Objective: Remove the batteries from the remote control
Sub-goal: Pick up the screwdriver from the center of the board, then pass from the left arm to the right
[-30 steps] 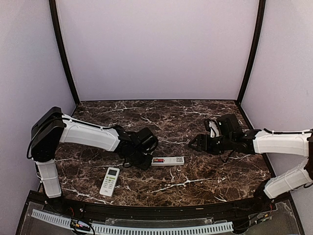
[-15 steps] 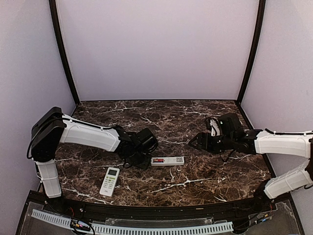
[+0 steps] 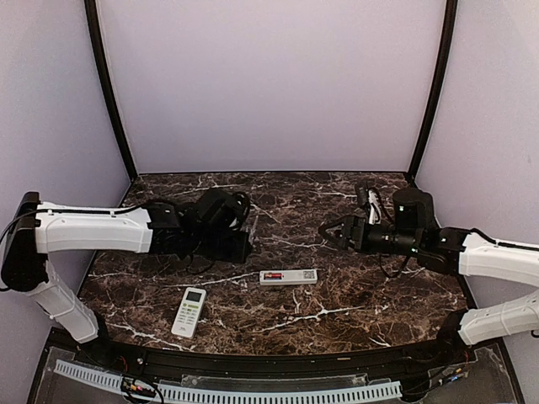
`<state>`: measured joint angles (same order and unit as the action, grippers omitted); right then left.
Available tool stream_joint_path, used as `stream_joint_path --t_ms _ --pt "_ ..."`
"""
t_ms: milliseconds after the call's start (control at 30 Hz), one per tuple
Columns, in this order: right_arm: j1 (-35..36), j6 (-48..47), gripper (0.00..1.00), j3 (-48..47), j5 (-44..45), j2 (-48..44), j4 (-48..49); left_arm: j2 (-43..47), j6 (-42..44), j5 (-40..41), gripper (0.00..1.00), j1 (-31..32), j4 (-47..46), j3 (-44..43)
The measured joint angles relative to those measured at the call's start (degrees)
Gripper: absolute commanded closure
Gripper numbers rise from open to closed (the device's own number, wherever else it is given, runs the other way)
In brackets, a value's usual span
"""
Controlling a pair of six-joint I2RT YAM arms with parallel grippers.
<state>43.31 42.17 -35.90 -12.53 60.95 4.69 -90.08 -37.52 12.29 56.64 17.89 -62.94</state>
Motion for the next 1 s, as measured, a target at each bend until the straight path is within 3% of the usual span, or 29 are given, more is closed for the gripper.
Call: stream_joint_path --t_ms 233,567,833,1000 --pt "6.6 -0.3 0.33 -5.7 1.5 4.2 3.0 8.6 -1.2 -10.7 1.0 0.0 -17.7 6.8" --pt "11.0 -1.1 0.54 -12.1 0.9 14.0 9.1 9.1 -3.7 -24.2 1.0 0.0 -38.1 15.2" --pt "11.5 -0.4 0.64 -12.7 0.6 17.8 10.6 9.2 -5.4 -26.8 1.0 0.0 -44.2 17.0" --pt "11.5 0.4 0.76 -13.2 -0.1 19.0 12.2 9.2 -5.4 -27.2 1.0 0.0 -45.0 17.4"
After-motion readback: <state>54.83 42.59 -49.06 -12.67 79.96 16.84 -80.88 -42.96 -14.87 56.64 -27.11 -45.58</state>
